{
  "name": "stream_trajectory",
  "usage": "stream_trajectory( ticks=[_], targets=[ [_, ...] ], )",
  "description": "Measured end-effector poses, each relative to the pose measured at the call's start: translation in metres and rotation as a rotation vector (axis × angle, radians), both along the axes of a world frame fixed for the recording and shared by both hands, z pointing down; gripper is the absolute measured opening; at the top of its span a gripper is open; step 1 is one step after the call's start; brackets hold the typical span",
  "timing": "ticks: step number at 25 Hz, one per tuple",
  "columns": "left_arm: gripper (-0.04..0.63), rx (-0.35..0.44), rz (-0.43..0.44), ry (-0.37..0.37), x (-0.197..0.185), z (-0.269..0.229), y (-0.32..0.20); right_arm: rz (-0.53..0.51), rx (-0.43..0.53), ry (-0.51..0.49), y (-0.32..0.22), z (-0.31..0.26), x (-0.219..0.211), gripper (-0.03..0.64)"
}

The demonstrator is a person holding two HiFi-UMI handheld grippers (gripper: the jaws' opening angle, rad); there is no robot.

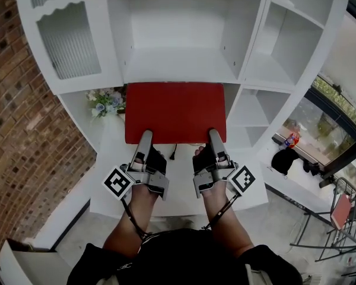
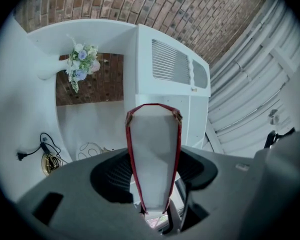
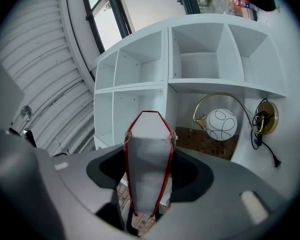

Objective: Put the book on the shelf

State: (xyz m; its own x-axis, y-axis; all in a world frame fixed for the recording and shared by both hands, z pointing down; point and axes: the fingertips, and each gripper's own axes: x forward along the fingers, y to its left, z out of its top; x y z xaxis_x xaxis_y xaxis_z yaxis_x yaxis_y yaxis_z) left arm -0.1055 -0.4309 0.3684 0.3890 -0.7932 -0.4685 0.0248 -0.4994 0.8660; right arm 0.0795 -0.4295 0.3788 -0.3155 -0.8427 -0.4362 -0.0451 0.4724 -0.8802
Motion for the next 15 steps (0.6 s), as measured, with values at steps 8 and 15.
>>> stream_trajectory(
  ticks=[8, 15],
  targets=[
    [0.245, 0.043, -0.010, -0.023, 0.004, -0.027, -0.015, -0.013, 0.028, -0.022, -0.018, -0.023, 0.005, 0.261],
    [0.247, 0.021, -0.007, -0.026, 0.008, -0.043, -0.037, -0.008, -0.009, -0.036, -0.042, -0.039, 0.008, 0.259]
  ],
)
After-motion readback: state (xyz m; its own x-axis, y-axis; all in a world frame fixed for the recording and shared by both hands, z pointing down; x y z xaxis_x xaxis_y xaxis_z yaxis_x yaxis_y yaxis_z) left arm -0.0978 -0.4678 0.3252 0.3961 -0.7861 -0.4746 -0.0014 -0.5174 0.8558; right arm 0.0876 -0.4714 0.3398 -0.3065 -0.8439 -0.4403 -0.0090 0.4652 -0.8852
